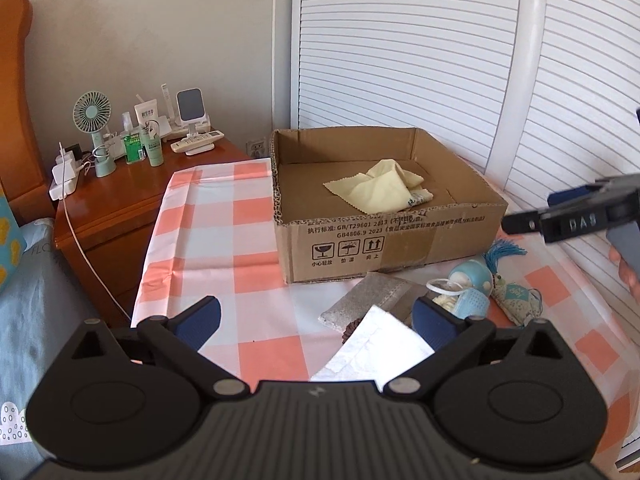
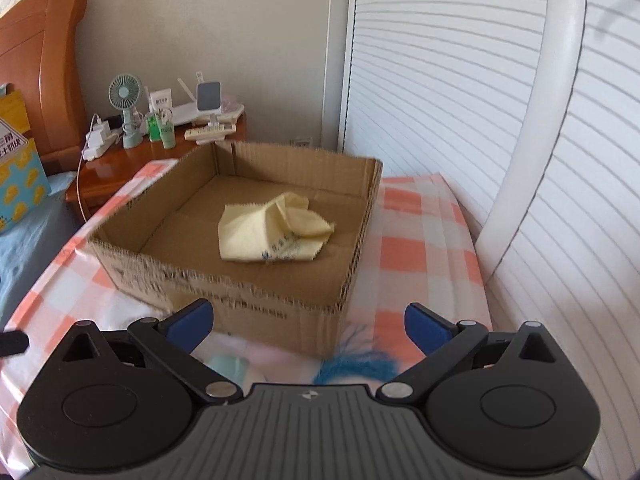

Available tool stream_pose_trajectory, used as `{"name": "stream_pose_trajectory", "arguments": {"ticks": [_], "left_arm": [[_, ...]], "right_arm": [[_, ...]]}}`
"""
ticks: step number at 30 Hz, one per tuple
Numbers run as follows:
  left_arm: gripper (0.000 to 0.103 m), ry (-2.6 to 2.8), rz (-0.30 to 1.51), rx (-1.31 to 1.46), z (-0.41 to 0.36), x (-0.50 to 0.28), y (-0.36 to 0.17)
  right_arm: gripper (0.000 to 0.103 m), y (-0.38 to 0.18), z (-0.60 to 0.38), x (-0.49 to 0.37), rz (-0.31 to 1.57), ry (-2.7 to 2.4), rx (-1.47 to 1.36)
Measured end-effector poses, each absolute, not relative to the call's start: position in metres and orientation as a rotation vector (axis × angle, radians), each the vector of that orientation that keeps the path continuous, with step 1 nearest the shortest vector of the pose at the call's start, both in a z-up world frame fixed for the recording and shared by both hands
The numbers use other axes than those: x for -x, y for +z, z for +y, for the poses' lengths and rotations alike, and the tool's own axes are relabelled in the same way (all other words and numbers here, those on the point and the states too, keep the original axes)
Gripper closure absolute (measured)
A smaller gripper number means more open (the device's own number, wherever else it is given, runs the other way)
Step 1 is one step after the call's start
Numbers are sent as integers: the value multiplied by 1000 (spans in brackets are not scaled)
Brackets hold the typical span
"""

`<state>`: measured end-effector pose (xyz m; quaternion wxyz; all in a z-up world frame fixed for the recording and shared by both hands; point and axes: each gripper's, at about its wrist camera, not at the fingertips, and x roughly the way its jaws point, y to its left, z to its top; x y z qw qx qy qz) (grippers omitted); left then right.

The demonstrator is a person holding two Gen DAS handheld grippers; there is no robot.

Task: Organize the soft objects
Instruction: 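Move the left gripper down over the white cloth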

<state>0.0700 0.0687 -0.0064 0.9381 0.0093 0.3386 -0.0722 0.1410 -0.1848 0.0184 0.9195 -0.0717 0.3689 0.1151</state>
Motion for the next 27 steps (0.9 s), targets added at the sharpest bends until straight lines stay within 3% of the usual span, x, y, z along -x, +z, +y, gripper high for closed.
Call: {"name": "stream_pose_trajectory", "arguments": {"ticks": [13, 27], "left_arm": [[1, -178, 734, -6, 68, -63, -20], [1, -413, 798, -68, 33, -55, -34]], "right_arm": [[0, -64, -191, -105, 962, 158, 129], [0, -68, -187, -101, 925, 185, 160]]}}
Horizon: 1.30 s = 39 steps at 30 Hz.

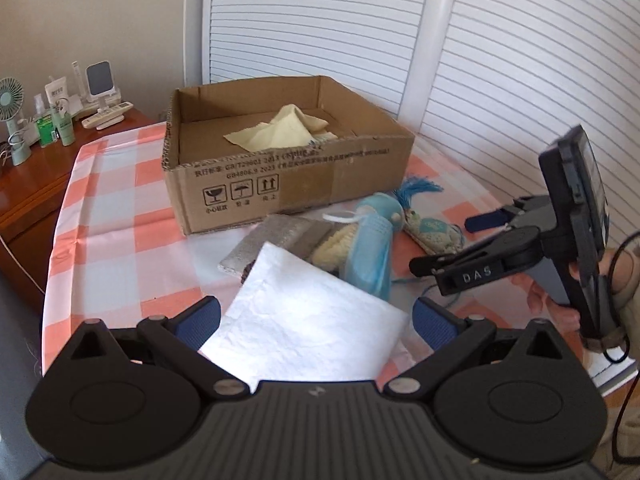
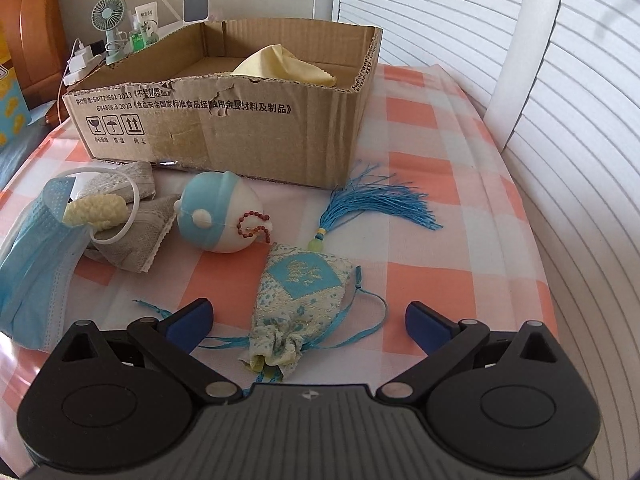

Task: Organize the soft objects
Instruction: 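Move the left gripper down over the white cloth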

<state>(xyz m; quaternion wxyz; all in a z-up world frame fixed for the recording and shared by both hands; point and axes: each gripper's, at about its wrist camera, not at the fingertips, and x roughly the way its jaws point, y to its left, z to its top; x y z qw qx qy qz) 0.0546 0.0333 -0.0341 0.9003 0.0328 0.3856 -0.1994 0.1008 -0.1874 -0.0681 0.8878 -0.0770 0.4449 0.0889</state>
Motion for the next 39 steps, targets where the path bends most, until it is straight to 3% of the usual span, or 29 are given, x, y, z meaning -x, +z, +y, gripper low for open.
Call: {"name": "stream_pose_trajectory", "arguments": {"ticks": [26, 39], "left_arm": [[1, -147, 952, -91, 102, -41, -66], [1, -286, 852, 84, 89, -80, -64]], "right_arm": [[0, -71, -183, -96, 898, 193, 160], [0, -72, -183, -92, 875, 203, 164]]}}
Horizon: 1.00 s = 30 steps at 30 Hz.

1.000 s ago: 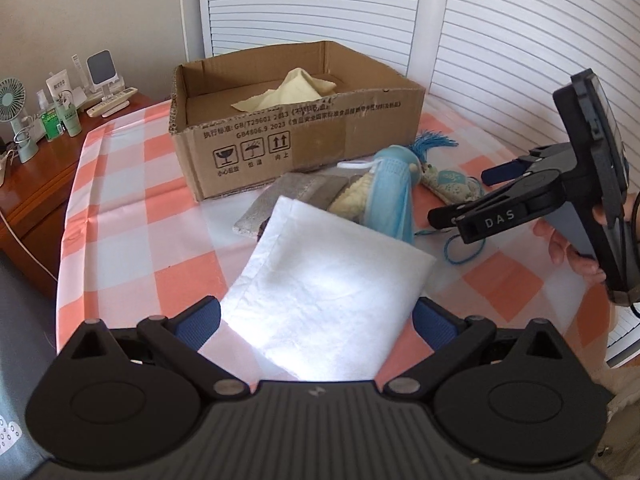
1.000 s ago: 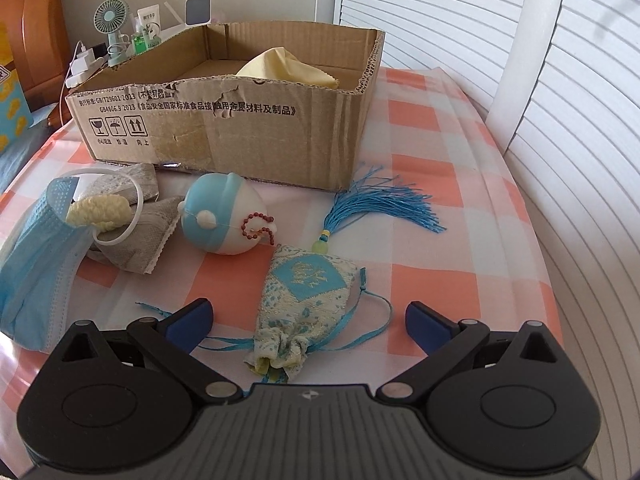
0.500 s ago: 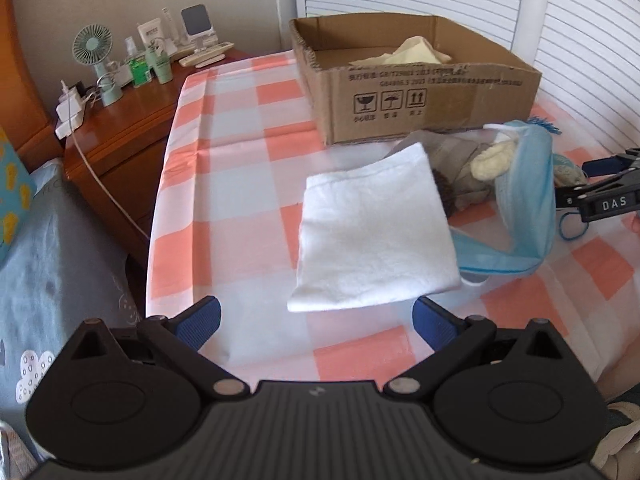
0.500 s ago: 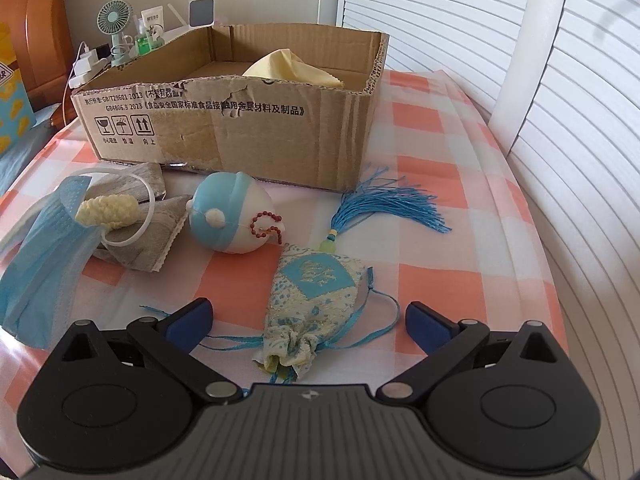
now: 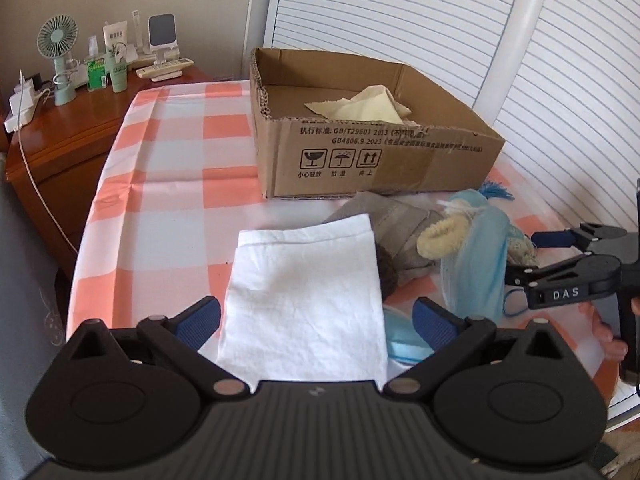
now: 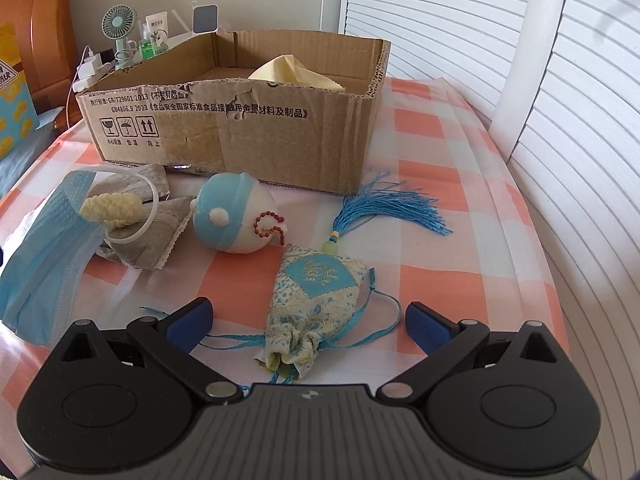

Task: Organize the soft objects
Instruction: 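Move the left gripper down over the white cloth, then grasp the white cloth with the left gripper while the right grasps the blue floral sachet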

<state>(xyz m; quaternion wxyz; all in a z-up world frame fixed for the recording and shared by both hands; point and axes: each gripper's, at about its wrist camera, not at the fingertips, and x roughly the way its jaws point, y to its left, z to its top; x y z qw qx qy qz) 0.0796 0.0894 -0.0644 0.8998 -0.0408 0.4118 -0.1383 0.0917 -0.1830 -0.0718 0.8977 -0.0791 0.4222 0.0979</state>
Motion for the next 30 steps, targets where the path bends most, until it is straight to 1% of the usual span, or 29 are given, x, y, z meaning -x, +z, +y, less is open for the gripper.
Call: {"name": "stream_pose_trajectory", "arguments": {"ticks": [7, 9, 15, 18, 22, 30], "left_arm": [[1, -231, 907, 148, 103, -98, -84], [1, -234, 898, 163, 104, -98, -85], [1, -225, 900, 101, 94, -104, -86], [4, -224, 897, 60, 88, -103, -87], [21, -202, 879, 82, 94, -100, -83], [22, -193, 873, 83, 94, -98, -84]], "right_arm": [[0, -71, -183, -92, 874, 203, 164], [0, -72, -183, -92, 871, 203, 163], [0, -73, -183, -90, 860, 207, 163], [0, -73, -184, -89, 852, 210, 164], [0, -74, -184, -88, 843, 217, 168], [0, -75, -178, -89, 823, 270, 187]]}}
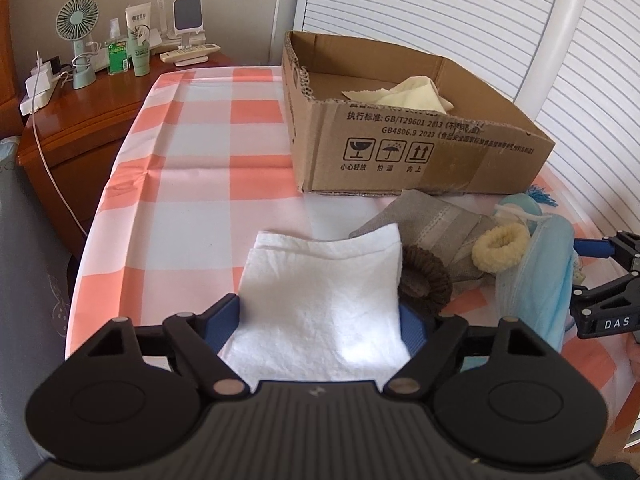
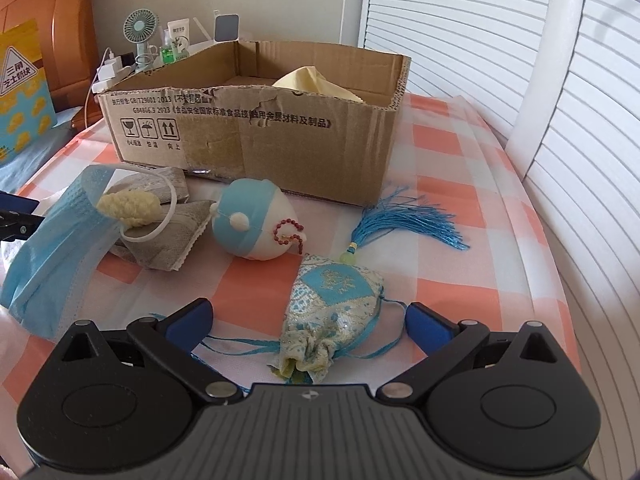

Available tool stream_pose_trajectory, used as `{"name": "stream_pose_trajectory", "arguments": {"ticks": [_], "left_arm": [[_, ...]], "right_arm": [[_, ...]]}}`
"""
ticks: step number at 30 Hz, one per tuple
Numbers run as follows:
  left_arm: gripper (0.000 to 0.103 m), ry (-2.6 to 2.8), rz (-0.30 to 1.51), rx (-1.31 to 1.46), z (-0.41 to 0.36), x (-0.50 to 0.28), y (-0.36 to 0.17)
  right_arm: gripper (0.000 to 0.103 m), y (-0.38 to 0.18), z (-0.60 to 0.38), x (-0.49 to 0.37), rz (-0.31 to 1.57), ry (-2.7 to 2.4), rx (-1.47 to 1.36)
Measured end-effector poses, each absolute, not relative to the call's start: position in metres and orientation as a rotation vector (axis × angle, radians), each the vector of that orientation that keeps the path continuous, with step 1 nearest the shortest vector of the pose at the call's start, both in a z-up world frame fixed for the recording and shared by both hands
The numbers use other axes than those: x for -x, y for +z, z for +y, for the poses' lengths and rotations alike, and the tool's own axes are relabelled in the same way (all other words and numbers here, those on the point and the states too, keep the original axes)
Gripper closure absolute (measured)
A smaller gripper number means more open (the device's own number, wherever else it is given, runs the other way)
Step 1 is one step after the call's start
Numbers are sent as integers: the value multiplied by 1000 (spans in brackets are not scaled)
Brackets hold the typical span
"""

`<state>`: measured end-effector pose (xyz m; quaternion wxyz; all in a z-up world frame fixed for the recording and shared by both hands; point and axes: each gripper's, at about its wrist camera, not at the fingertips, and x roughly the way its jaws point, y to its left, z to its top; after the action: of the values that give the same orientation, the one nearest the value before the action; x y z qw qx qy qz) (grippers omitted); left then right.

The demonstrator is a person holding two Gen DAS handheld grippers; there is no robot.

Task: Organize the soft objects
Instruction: 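Grasp the white cloth with the left gripper while the right grasps the blue floral sachet, then carry the white cloth into the box and open the left gripper while the right lifts the sachet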

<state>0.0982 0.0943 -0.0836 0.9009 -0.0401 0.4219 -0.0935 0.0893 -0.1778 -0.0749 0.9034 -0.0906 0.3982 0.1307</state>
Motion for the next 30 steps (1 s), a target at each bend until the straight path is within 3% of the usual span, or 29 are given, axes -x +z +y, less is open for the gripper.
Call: {"name": "stream_pose_trajectory", "arguments": {"ticks": [5, 7, 11, 16, 19, 26, 30], "left_arm": [[22, -194, 867, 90, 95, -98, -84], [22, -194, 868, 89, 96, -98, -84], [22, -193, 869, 84, 95, -98, -84], [24, -187, 870, 96, 96, -98, -82], [33, -197, 866, 93, 97, -97, -80], [54, -204, 855, 54, 98, -94, -68], [60, -215, 860, 34, 101, -92, -63]], "right_arm": [[5, -73, -176, -90, 827, 298, 183], [16, -72, -177, -88, 822, 303, 186], [25, -69, -176, -90, 821, 294, 185], [52, -66, -177, -89, 813, 263, 177], [58, -65, -180, -89, 818, 246, 161], [61, -61, -185, -83, 821, 240, 140], [61, -55, -187, -78, 811, 243, 149]]}}
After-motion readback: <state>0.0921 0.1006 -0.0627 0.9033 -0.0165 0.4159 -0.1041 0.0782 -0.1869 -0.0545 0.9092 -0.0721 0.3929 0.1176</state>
